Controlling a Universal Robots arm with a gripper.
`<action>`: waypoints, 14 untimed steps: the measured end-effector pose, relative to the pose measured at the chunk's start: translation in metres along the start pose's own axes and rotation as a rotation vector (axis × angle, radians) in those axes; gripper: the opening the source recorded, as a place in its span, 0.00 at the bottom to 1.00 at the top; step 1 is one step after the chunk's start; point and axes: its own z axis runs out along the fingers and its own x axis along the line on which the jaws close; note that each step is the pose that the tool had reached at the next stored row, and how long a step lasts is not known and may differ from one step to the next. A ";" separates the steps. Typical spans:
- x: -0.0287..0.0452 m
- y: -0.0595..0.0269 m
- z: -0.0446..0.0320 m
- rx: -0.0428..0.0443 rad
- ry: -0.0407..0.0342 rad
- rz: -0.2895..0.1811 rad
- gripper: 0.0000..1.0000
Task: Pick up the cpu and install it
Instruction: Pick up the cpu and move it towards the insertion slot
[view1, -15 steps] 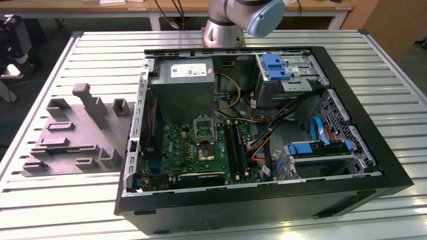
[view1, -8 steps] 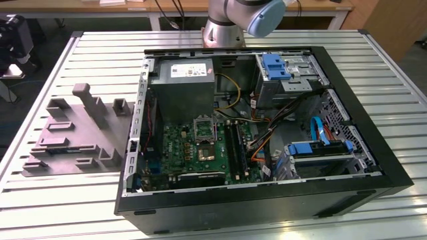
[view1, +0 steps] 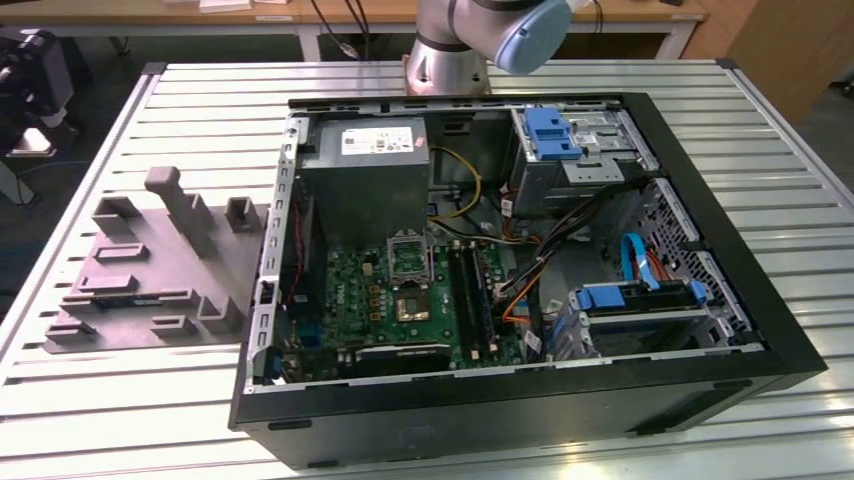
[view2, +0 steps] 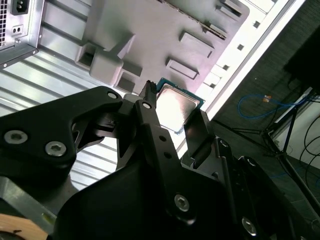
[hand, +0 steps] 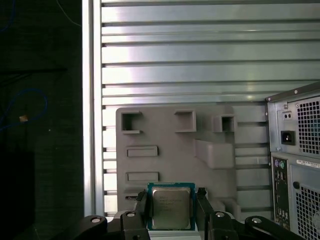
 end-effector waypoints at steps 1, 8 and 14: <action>-0.0005 0.0000 0.0000 0.0000 0.0000 0.000 0.47; -0.0043 0.0001 0.0001 -0.0001 0.0000 0.000 0.47; -0.0086 0.0004 0.0001 0.0000 0.0001 0.000 0.47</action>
